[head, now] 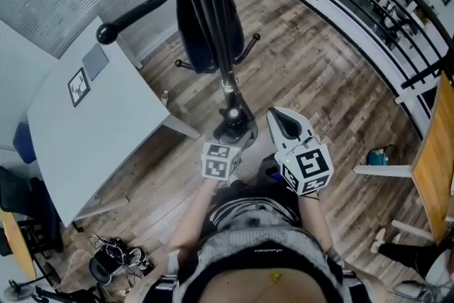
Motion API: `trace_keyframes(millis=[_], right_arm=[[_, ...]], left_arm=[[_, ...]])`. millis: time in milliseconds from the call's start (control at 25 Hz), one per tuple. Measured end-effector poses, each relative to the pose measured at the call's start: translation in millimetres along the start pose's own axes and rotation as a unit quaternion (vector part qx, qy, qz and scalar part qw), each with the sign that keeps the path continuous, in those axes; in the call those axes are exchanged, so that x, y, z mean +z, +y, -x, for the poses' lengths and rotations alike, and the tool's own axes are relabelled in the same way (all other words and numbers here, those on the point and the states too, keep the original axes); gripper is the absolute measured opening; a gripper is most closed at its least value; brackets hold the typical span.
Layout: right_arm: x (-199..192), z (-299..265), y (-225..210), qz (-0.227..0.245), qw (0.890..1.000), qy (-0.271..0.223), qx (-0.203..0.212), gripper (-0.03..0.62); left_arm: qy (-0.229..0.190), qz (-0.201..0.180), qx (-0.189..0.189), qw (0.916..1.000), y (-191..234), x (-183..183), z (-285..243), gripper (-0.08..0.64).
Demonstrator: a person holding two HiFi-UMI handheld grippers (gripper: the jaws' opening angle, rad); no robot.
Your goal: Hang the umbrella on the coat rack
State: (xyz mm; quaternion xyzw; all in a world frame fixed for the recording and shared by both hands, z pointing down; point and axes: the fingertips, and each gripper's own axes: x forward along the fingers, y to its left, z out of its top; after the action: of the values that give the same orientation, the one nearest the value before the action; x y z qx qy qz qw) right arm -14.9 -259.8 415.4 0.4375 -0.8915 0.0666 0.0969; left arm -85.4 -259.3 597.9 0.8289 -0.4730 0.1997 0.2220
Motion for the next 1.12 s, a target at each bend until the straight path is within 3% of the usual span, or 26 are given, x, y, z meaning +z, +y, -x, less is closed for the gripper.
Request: trace_keyframes(millis=[520,1120], right_arm=[[-3.1,-1.0,2.3,-0.002,1.0,-0.001,0.0,0.005],[-9.3,-2.8,9.2,-0.003,1.0,0.006,0.009,0.011]], left_arm=[[-0.022,0.005,-0.005,0.9997,-4.8,18.9,14.1,0.311],[-0.024,-0.021,-0.019,0.9993,-20.5,41.3,35.5,0.311]])
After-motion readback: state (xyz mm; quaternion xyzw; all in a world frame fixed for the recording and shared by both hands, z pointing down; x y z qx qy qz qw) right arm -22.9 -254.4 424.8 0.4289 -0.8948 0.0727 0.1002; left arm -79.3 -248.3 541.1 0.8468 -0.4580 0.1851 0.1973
